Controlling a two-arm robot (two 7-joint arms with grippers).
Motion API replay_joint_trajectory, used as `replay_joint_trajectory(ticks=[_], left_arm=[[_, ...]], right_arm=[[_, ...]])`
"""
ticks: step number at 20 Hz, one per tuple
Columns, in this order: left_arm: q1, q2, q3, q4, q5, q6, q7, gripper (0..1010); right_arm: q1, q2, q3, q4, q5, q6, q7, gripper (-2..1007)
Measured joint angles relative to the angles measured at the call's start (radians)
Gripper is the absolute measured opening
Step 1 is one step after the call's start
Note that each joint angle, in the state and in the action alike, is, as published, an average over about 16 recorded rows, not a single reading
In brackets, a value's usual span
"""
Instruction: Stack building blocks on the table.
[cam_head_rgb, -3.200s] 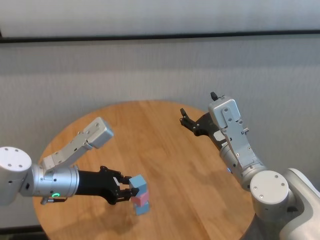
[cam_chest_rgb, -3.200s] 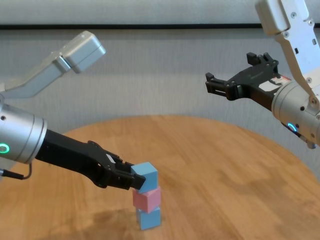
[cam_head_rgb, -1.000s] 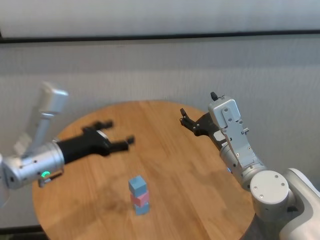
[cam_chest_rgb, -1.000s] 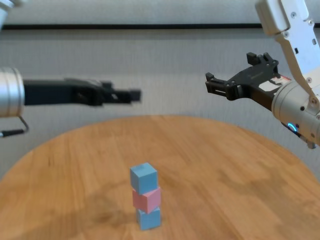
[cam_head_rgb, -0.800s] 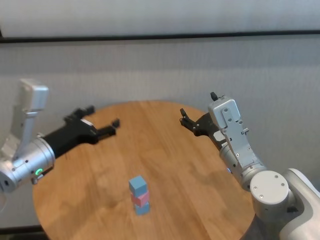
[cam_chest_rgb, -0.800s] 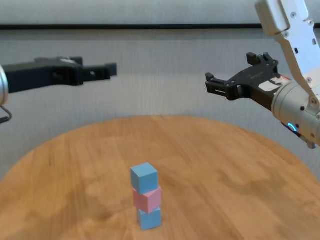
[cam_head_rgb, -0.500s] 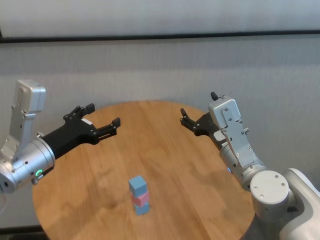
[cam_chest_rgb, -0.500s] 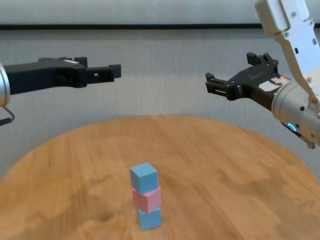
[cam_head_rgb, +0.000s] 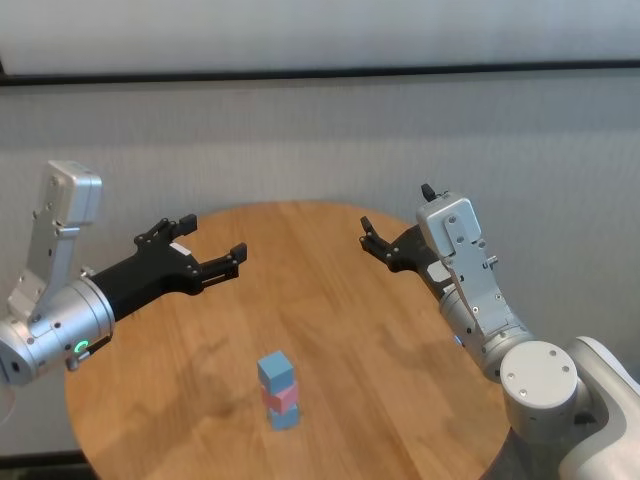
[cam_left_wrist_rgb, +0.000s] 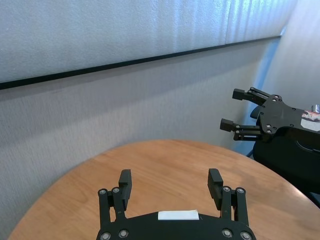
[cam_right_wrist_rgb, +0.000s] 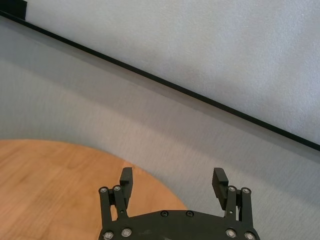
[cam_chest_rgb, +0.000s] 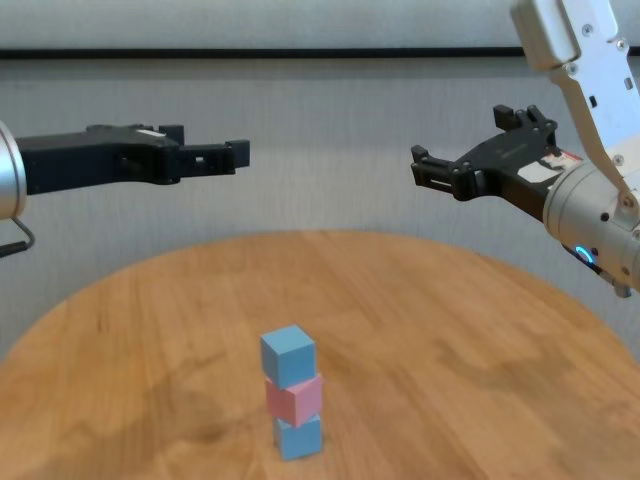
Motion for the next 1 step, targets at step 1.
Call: replay_joint_trajectory(ticks=[1], left_arm=[[-0.001,0.0,0.001,0.0,0.0,0.001,-0.001,1000]], right_arm=[[0.0,0.0,0.0,0.0,0.0,0.0,0.0,1001]])
